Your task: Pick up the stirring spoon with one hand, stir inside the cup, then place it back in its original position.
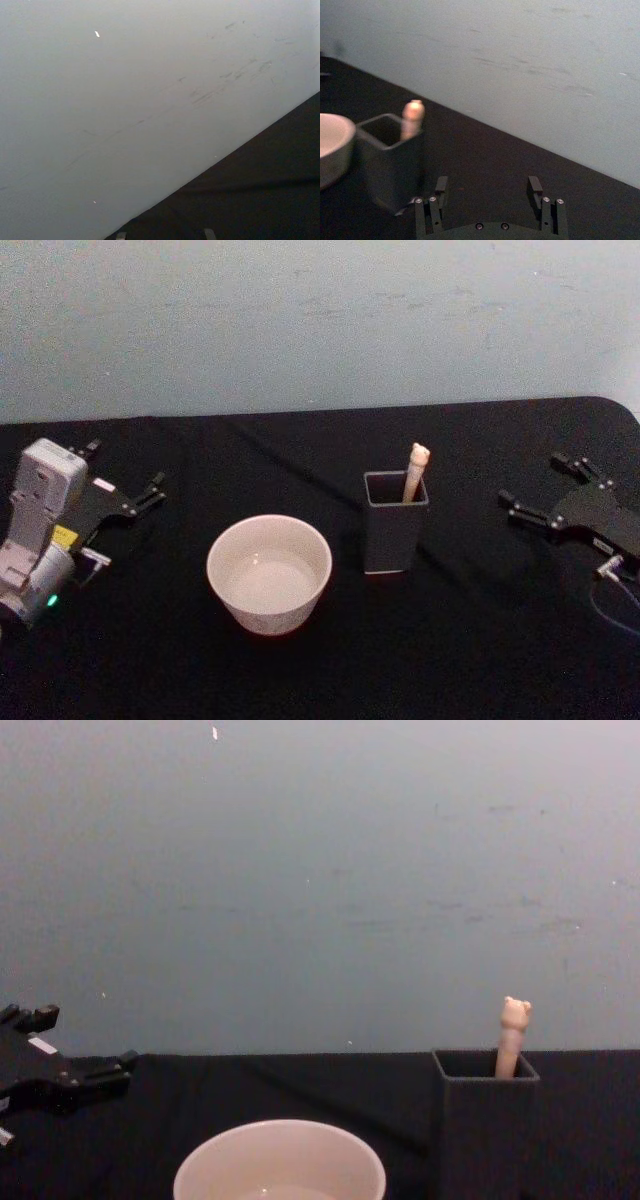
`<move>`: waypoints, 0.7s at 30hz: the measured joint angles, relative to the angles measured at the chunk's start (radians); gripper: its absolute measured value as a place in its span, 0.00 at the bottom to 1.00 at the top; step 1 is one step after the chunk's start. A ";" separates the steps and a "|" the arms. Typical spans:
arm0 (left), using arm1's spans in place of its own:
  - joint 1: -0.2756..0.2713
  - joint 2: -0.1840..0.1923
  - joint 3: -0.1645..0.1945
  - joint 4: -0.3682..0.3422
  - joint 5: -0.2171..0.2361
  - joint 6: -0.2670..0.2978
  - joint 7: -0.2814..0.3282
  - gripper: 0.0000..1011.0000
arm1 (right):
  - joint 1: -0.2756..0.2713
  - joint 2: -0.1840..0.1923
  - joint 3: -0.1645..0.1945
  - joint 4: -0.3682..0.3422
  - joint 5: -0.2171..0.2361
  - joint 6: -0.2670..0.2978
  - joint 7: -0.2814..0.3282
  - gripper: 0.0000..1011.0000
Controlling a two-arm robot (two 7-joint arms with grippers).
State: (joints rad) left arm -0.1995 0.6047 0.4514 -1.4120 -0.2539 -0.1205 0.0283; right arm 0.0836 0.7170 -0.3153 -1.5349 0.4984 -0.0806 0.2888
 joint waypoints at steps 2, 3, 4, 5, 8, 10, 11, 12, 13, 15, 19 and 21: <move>0.000 0.000 0.000 0.000 0.000 0.000 0.000 0.99 | -0.019 0.021 0.008 -0.014 0.020 -0.015 0.056 0.99; 0.000 0.000 0.000 0.000 0.000 0.000 0.000 0.99 | -0.029 0.033 0.010 -0.023 0.028 -0.030 0.092 0.99; 0.000 0.000 0.000 0.000 0.000 0.000 0.000 0.99 | -0.034 0.037 0.010 -0.027 0.031 -0.036 0.108 0.99; 0.000 0.000 0.000 0.000 0.000 0.000 0.000 0.99 | -0.037 0.040 0.011 -0.031 0.033 -0.043 0.123 0.99; 0.000 0.000 0.000 0.000 0.000 0.000 0.000 0.99 | -0.043 0.041 0.007 -0.043 0.038 -0.060 0.168 0.99; 0.000 0.000 0.000 0.000 0.000 0.000 0.000 0.99 | -0.042 0.034 0.001 -0.048 0.039 -0.065 0.191 0.99; 0.000 0.000 0.000 0.000 0.000 0.000 0.000 0.99 | -0.040 0.031 -0.001 -0.049 0.039 -0.065 0.196 0.99; 0.000 0.000 0.000 0.000 0.000 0.000 0.000 0.99 | -0.037 0.026 -0.003 -0.050 0.038 -0.065 0.201 0.99; 0.000 0.000 0.000 0.000 0.000 0.000 0.000 0.99 | -0.029 0.015 -0.010 -0.050 0.035 -0.065 0.210 0.99; 0.000 0.000 0.000 0.000 0.000 0.000 0.000 0.99 | -0.017 -0.001 -0.018 -0.045 0.027 -0.064 0.217 0.99; 0.000 0.000 0.000 0.000 0.000 0.000 0.000 0.99 | 0.010 -0.036 -0.030 -0.025 0.013 -0.054 0.222 0.99; 0.000 0.000 0.000 0.000 0.000 0.000 0.000 0.99 | 0.021 -0.051 -0.035 -0.016 0.009 -0.046 0.222 0.99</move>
State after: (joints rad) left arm -0.1995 0.6047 0.4514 -1.4120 -0.2539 -0.1205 0.0283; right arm 0.1049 0.6662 -0.3501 -1.5511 0.5072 -0.1263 0.5113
